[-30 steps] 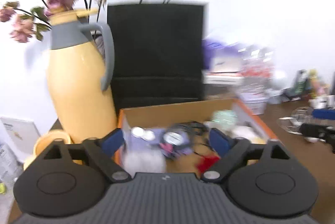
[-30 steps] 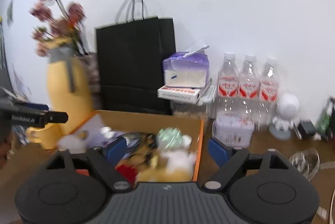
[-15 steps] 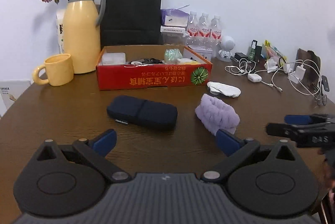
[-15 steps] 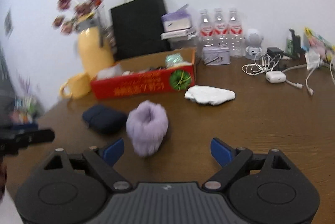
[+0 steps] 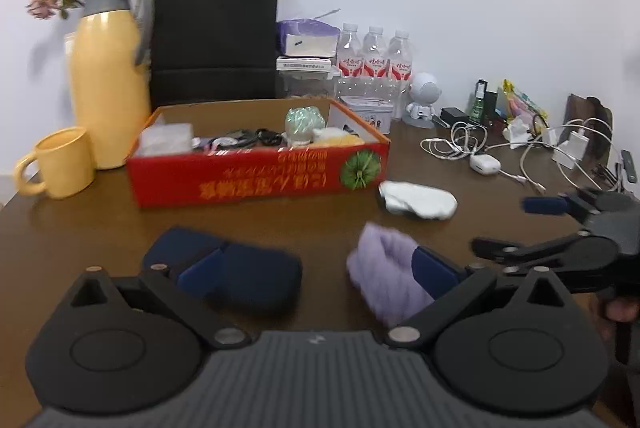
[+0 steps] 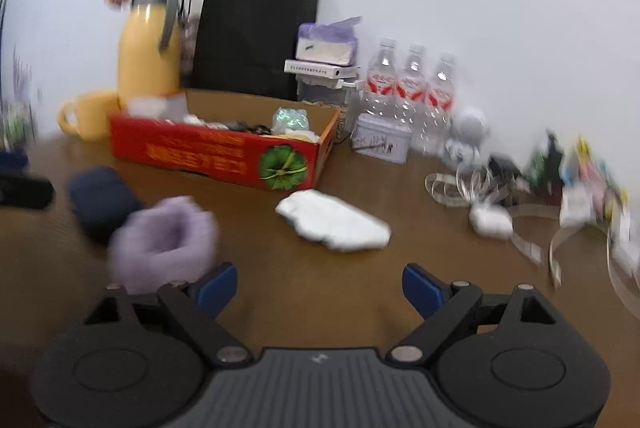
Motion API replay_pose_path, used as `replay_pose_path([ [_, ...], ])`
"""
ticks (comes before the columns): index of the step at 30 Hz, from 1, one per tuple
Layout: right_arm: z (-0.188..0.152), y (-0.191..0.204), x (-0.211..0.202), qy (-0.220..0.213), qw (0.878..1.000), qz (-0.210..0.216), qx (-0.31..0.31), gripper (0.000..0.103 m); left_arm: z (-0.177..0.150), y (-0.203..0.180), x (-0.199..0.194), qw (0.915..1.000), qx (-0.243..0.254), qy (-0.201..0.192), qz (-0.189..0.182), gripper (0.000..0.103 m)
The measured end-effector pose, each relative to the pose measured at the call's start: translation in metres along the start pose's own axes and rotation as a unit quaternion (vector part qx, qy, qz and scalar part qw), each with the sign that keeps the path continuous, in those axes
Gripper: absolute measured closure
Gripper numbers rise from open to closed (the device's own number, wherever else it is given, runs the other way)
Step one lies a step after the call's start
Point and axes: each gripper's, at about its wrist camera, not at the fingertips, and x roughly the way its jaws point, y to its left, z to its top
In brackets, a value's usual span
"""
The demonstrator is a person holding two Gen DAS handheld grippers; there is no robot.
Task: Organize objects
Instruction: 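Grasp the lavender towel with right gripper while left gripper grasps a white round cap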
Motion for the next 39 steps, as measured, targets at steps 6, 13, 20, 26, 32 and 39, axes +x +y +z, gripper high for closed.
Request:
replay_pose_path([
  [6,0.031,-0.014,0.092,0.043,0.997,0.067,-0.013,0.023,0.030,-0.016,0.074,0.9991,0.017,0.028,-0.026,0.007],
  [13,0.033,-0.048,0.111,0.051,0.992,0.108,0.041,0.092,0.044,-0.044,0.138,0.9926,0.088,0.061,-0.058,0.017],
  [20,0.028,-0.081,0.108,0.046,0.988,0.101,0.107,0.093,0.049,-0.081,0.195,0.9800,0.133,0.095,-0.113,0.047],
  [26,0.024,-0.092,0.105,0.037,0.989,0.084,0.119,0.069,0.047,-0.089,0.218,0.9761,0.135,0.120,-0.121,0.074],
  [32,0.015,-0.112,0.112,0.043,0.988,0.005,0.145,0.040,0.055,-0.069,0.190,0.9868,0.097,0.084,-0.099,0.074],
  [39,0.011,-0.099,0.128,0.062,0.988,0.026,0.139,0.034,0.063,-0.011,0.116,0.9971,0.042,0.034,-0.054,0.074],
])
